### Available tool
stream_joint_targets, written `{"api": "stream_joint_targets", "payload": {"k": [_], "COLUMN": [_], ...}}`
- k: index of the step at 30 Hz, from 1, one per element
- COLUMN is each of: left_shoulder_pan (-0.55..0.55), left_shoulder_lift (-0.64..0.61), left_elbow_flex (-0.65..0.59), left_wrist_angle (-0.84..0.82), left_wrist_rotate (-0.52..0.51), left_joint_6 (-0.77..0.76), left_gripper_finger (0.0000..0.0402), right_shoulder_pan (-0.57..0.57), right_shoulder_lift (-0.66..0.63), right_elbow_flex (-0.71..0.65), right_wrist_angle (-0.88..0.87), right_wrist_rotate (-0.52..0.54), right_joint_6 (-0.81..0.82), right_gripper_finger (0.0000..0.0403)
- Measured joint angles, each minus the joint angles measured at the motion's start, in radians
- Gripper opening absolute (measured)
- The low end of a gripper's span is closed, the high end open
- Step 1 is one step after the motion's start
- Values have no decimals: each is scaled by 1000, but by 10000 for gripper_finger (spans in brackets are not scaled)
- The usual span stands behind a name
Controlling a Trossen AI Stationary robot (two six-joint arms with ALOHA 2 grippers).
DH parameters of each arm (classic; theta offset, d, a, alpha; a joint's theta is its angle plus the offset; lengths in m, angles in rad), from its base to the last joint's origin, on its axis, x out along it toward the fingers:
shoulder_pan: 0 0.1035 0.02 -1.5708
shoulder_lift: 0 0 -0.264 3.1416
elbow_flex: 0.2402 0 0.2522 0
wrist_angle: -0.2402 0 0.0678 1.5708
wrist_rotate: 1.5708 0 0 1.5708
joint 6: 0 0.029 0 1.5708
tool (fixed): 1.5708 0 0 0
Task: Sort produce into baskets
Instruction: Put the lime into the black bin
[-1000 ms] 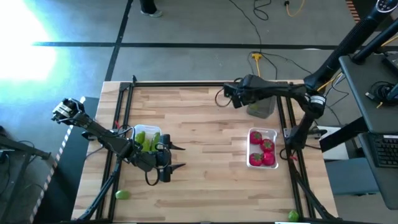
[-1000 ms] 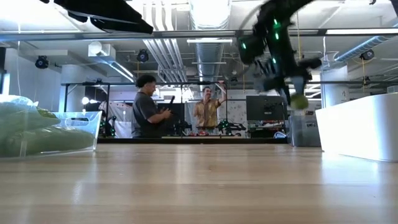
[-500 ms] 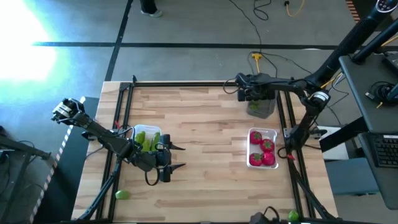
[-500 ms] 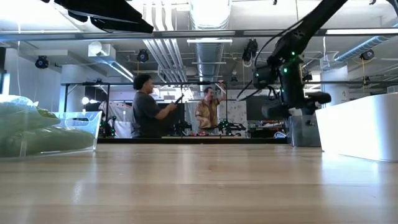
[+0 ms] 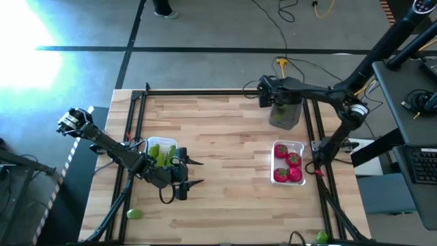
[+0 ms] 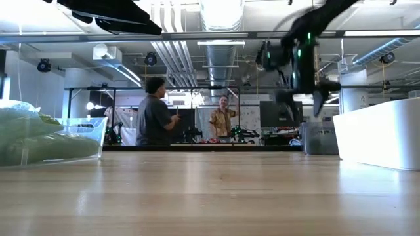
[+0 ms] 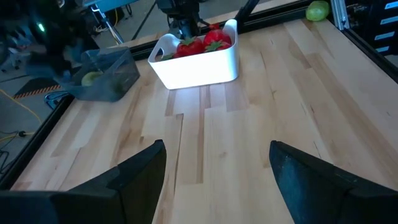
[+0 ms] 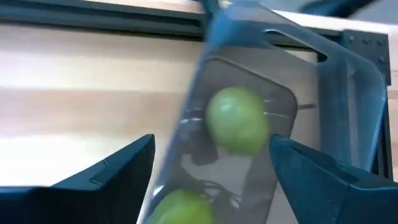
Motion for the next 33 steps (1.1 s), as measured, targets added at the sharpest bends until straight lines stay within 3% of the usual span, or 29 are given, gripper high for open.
{"api": "stream_joint_targets", "payload": {"k": [3, 6, 14, 18, 22, 28, 33], "left_shoulder_pan": [0, 0, 0, 0, 0, 0, 0], "left_shoulder_lift": [0, 0, 0, 0, 0, 0, 0], "left_elbow_flex": [0, 0, 0, 0, 0, 0, 0], "left_wrist_angle": [0, 0, 0, 0, 0, -1, -1], "left_wrist_rotate": [0, 0, 0, 0, 0, 0, 0], "left_joint_6": [0, 0, 0, 0, 0, 0, 0], "left_gripper_finger": [268, 268, 268, 268, 268, 268, 268], "right_shoulder_pan": [111, 292, 868, 1124, 1300, 1458, 1517], "right_shoulder_lift": [-70, -142, -184, -84, 66, 268, 391], "right_elbow_flex": [35, 37, 47, 138, 303, 559, 662], "right_wrist_angle": [-50, -63, -58, -55, -118, -225, -373], "right_wrist_rotate": [-24, -28, -45, -153, -272, -559, -775], "right_joint_6": [11, 59, 442, 663, 825, 987, 1020], "right_gripper_finger": [310, 301, 261, 237, 219, 213, 219]}}
